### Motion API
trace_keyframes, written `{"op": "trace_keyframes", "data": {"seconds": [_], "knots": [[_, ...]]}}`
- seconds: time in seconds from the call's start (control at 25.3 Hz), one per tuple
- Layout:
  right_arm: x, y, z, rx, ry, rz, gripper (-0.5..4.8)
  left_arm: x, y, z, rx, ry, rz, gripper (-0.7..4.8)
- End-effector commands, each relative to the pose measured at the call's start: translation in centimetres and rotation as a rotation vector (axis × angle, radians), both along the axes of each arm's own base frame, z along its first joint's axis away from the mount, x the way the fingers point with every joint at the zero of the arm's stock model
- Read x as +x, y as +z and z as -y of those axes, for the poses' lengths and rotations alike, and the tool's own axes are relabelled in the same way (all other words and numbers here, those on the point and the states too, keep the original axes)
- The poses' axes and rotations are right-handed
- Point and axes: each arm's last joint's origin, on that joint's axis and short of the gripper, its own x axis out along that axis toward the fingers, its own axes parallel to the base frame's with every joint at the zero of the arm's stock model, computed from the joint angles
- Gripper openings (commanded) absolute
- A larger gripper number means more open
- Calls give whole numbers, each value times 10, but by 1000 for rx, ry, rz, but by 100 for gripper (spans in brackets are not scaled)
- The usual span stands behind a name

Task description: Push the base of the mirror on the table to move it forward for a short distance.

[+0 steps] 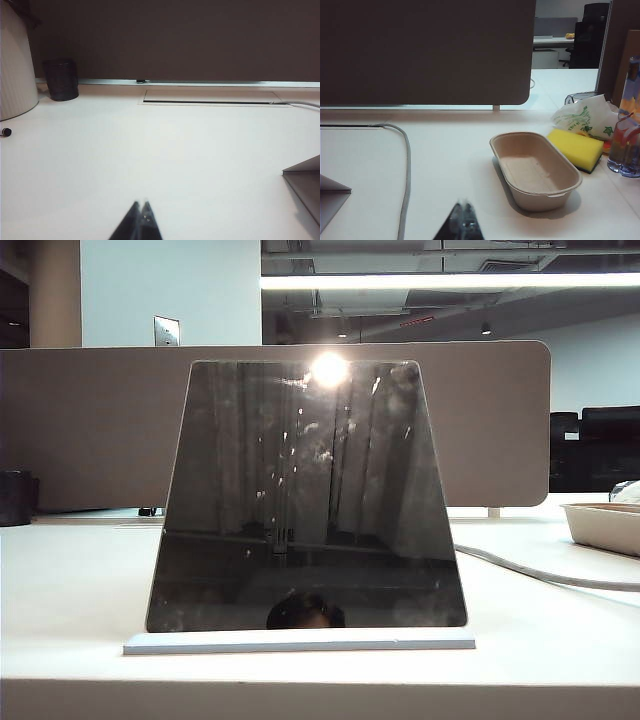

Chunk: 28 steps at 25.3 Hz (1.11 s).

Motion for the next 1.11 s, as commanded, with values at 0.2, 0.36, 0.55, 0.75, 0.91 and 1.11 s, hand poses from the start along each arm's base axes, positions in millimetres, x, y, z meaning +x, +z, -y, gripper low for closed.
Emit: {"op": "trace_keyframes", "data": {"seconds": [0.2,0.36,0.55,0.75,0.91,1.11], "knots": [[0,1,0,1,2,13,-5,0,1,0,4,-3,10,-1],[0,1,0,1,2,14,-5,0,1,2,4,-20,9,-1],[0,1,0,3,3,14,-5,-3,1,24,3,-242,10,-1],[0,2,-1,163,51,14,-4,-12,1,47,2,-497,10,-1],[-6,17,-10,379,449,66,-2,-19,1,59,1,-645,11,-1],[-21,50,-21,641,807,-69,-4,-26,1,67,0,-746,11,-1]]}}
